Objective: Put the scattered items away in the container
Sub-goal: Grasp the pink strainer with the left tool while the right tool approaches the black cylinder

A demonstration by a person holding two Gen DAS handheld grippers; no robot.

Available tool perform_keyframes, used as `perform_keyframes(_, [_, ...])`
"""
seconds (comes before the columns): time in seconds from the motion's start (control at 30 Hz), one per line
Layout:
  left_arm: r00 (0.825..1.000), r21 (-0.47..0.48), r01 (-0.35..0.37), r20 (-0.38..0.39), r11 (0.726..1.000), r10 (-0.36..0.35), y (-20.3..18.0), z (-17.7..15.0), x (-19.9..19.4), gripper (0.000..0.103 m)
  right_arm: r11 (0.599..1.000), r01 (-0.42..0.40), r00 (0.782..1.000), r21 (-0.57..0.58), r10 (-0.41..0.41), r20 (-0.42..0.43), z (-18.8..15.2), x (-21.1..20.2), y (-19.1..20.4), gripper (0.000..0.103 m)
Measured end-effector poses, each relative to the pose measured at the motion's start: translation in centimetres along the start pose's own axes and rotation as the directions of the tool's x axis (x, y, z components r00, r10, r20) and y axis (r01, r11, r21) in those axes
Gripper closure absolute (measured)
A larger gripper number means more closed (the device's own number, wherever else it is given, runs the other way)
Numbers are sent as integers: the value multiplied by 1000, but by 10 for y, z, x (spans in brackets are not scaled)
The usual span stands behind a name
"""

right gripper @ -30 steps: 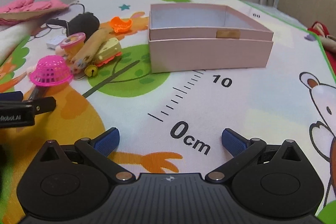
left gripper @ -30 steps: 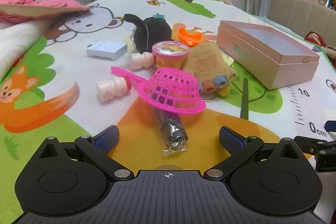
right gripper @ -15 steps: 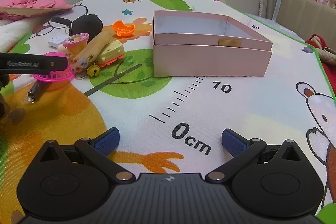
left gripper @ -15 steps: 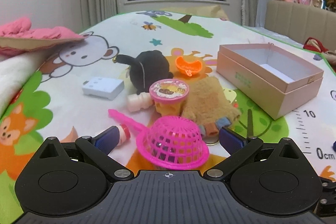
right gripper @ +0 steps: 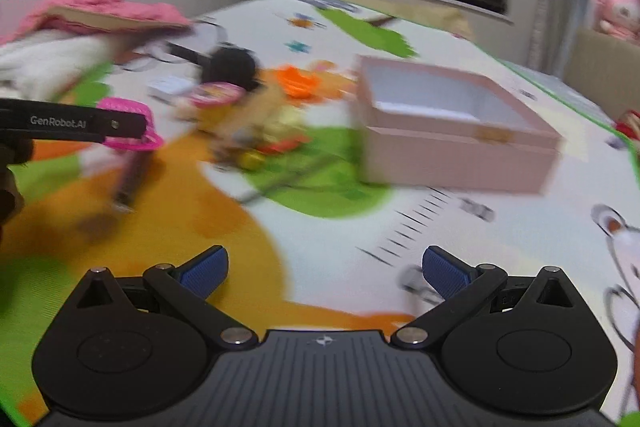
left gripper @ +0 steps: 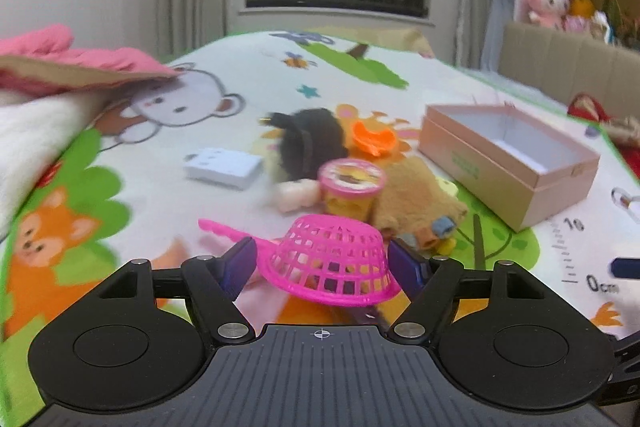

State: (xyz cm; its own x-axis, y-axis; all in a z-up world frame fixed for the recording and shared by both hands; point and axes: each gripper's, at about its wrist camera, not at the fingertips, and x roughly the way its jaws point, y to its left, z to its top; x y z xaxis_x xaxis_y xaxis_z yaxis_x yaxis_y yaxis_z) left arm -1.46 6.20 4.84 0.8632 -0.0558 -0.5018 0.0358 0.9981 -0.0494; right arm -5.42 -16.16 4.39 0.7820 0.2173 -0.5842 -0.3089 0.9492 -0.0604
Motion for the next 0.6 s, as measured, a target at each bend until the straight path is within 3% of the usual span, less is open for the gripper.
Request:
perform_keyframes(0.07, [1000, -16, -3, -3, 1000, 3, 13, -4, -13, 25, 998, -47, 999, -45, 47, 18, 8, 0, 19, 0])
perform_keyframes(0.27, [999, -47, -9, -35, 999, 8, 41, -21, -35, 25, 979, -162, 987, -122, 161, -12, 28, 14, 71, 27])
perform_keyframes(0.4, [999, -118, -32, -43, 992, 27, 60, -28, -39, 25, 964, -216, 976, -153, 212, -45, 34, 25, 95, 55])
perform_keyframes(0.6, [998, -173, -54, -31, 983, 50, 78, -28, -45, 25, 944, -254, 967, -211, 251, -40, 39, 30, 123, 56])
